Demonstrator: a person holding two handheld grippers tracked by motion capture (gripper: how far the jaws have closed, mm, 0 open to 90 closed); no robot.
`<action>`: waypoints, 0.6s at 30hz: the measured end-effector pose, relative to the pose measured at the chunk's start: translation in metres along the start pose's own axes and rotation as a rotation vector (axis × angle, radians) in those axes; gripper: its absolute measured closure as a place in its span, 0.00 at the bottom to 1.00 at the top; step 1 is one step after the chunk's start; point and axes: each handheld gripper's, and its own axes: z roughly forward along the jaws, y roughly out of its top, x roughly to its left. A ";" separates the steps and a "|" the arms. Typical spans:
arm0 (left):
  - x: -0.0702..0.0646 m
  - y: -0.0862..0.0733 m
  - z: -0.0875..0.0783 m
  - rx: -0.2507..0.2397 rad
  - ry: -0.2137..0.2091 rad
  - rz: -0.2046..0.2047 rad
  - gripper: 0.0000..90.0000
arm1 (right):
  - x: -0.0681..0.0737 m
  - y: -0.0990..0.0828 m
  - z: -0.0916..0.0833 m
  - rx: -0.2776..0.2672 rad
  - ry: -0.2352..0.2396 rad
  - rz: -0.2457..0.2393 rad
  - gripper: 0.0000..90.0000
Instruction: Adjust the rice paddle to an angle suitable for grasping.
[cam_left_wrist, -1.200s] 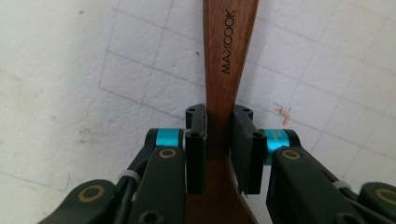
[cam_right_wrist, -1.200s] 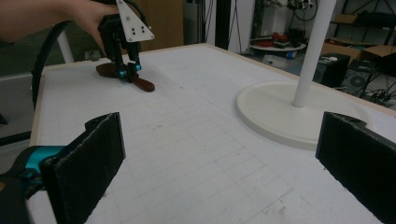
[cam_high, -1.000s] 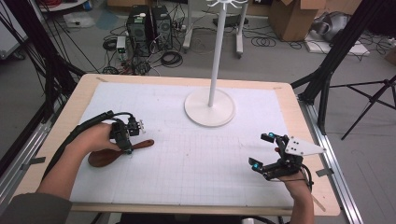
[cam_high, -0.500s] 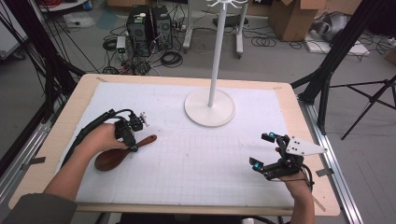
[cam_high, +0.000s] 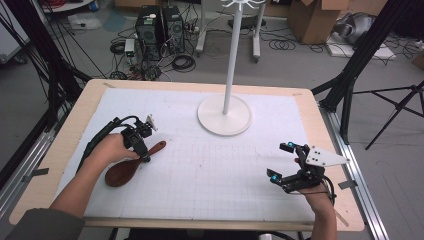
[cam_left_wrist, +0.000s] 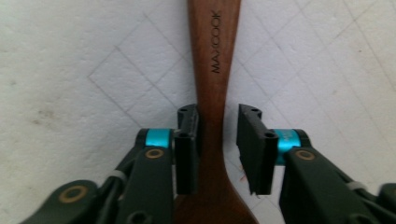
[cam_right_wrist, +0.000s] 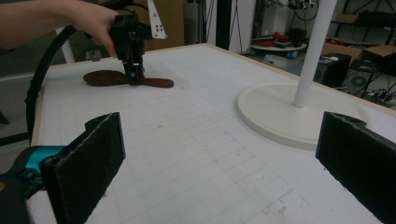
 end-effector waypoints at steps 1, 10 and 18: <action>0.000 0.000 0.000 0.000 0.000 0.000 0.72 | 0.000 0.000 0.000 0.000 0.000 0.000 0.01; -0.007 -0.005 -0.014 -0.072 0.010 0.041 0.60 | 0.000 0.000 -0.001 0.001 0.000 0.000 0.01; -0.010 -0.019 -0.038 -0.166 0.041 0.056 0.55 | 0.000 0.000 0.000 -0.005 -0.002 -0.004 0.01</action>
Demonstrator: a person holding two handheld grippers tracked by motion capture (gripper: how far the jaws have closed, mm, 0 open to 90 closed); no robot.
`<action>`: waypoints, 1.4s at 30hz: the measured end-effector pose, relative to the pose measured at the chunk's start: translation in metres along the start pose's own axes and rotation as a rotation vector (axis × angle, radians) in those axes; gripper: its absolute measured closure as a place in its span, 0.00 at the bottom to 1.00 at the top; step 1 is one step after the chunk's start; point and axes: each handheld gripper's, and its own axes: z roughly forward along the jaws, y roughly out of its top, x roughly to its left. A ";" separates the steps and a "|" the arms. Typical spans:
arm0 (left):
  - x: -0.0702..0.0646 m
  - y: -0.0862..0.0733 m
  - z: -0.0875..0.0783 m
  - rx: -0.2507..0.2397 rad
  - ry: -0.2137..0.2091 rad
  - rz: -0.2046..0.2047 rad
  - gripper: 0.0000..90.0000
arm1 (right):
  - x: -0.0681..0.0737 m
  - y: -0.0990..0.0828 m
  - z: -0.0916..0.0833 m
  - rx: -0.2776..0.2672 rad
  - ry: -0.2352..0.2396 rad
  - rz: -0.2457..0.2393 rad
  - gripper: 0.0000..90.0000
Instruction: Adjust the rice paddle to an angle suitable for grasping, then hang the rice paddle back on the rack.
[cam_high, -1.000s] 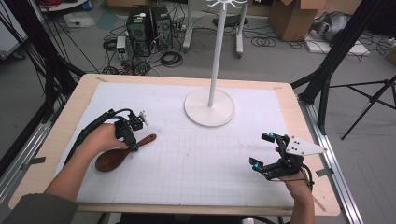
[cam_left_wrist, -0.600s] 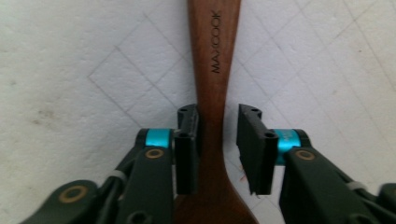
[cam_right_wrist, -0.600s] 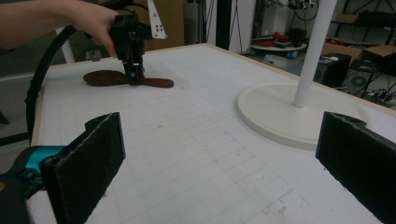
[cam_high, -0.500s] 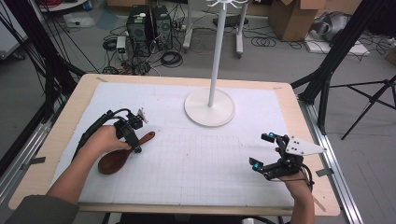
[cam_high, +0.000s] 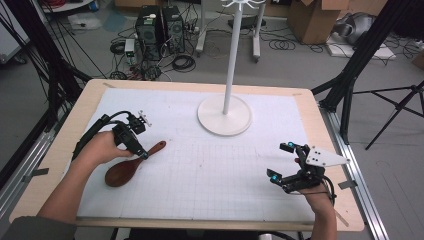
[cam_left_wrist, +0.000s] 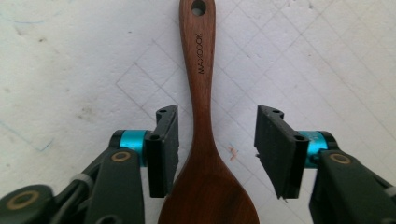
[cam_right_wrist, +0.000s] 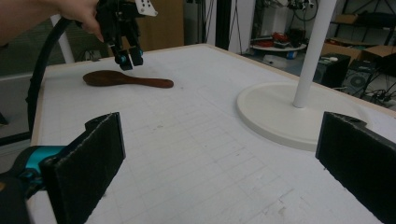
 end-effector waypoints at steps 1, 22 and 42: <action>0.000 0.000 0.000 0.000 0.000 0.000 0.54 | 0.000 0.000 0.000 0.000 0.000 0.000 0.01; -0.002 -0.010 -0.011 -0.062 0.055 0.068 0.29 | -0.002 0.000 -0.004 -0.013 -0.006 0.008 0.01; -0.001 0.004 0.014 0.094 0.094 0.095 0.36 | -0.003 0.002 -0.006 -0.015 -0.009 -0.007 0.01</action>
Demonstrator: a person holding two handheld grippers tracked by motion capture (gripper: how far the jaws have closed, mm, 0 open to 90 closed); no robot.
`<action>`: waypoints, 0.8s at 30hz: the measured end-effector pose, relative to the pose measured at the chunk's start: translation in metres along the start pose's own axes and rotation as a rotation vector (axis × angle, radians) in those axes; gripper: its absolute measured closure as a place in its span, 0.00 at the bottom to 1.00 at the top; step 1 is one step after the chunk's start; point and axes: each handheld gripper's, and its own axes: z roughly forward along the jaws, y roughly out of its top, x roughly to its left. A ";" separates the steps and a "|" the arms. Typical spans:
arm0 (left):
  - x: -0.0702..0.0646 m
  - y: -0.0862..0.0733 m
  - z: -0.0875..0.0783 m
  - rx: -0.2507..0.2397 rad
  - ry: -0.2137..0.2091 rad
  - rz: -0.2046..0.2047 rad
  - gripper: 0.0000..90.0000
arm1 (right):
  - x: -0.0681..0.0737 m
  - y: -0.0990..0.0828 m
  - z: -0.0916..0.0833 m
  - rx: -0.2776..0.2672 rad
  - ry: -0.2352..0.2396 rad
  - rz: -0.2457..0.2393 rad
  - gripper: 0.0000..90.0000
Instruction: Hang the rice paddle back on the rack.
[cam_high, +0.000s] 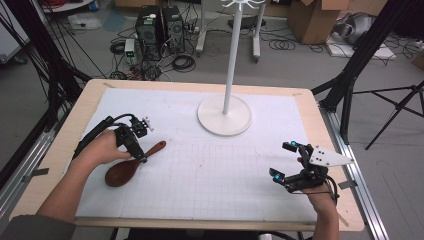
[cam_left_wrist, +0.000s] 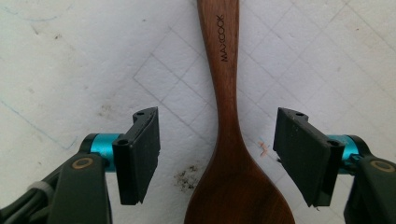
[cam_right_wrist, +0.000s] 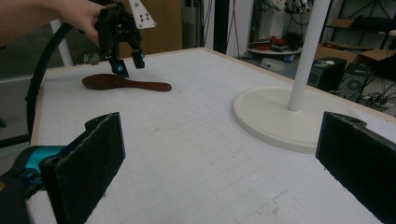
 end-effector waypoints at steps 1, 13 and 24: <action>0.000 0.000 0.000 0.000 0.000 0.000 0.37 | 0.000 0.000 0.000 0.000 0.000 0.000 0.01; -0.003 0.010 0.010 0.057 -0.013 0.021 0.43 | 0.000 0.001 -0.001 0.000 0.003 0.006 0.01; -0.006 0.014 0.017 0.077 -0.017 0.034 0.54 | 0.000 0.001 -0.002 0.000 0.002 -0.001 0.01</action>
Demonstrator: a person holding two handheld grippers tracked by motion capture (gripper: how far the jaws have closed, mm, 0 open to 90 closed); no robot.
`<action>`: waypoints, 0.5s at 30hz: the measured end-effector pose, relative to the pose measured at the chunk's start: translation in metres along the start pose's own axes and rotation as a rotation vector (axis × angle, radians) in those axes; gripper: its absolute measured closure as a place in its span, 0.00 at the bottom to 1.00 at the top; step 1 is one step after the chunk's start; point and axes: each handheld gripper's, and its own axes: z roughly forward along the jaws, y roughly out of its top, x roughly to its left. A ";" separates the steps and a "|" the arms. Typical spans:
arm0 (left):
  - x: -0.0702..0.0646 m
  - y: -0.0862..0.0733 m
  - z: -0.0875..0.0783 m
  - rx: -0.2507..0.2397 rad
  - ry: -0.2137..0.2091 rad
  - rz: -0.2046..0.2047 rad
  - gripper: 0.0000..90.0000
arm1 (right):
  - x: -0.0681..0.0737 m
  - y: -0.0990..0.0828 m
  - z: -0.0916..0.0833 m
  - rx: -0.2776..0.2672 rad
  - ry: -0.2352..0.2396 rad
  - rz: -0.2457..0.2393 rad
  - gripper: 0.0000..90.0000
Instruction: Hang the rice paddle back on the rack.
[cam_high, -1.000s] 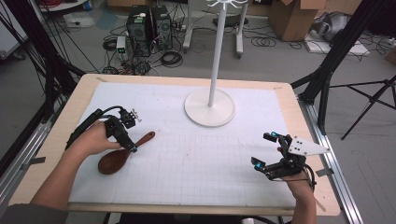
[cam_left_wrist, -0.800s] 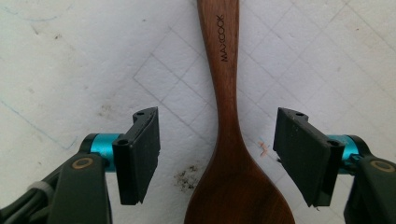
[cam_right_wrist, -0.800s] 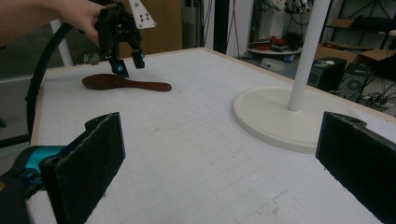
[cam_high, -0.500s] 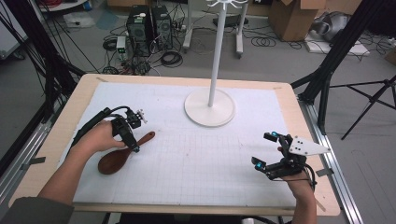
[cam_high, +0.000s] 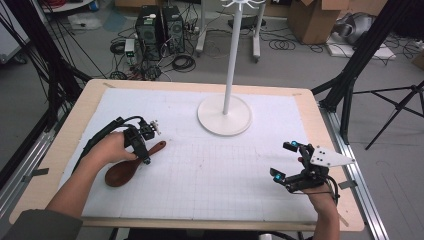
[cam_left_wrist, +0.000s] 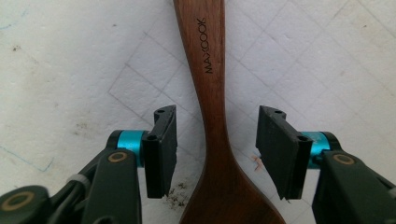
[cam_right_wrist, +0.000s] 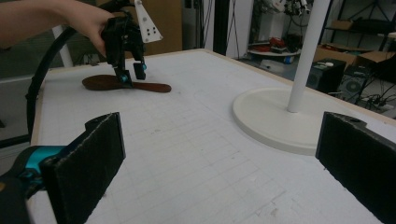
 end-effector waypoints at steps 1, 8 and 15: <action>0.000 0.000 0.000 0.001 -0.002 0.002 0.54 | 0.000 0.000 0.000 0.000 0.000 0.000 0.01; 0.001 0.001 0.003 0.011 0.001 0.008 0.59 | 0.000 0.000 0.000 -0.001 0.001 0.004 0.01; 0.001 0.001 0.004 0.008 -0.001 -0.002 0.63 | 0.000 0.000 -0.001 -0.005 -0.001 0.001 0.01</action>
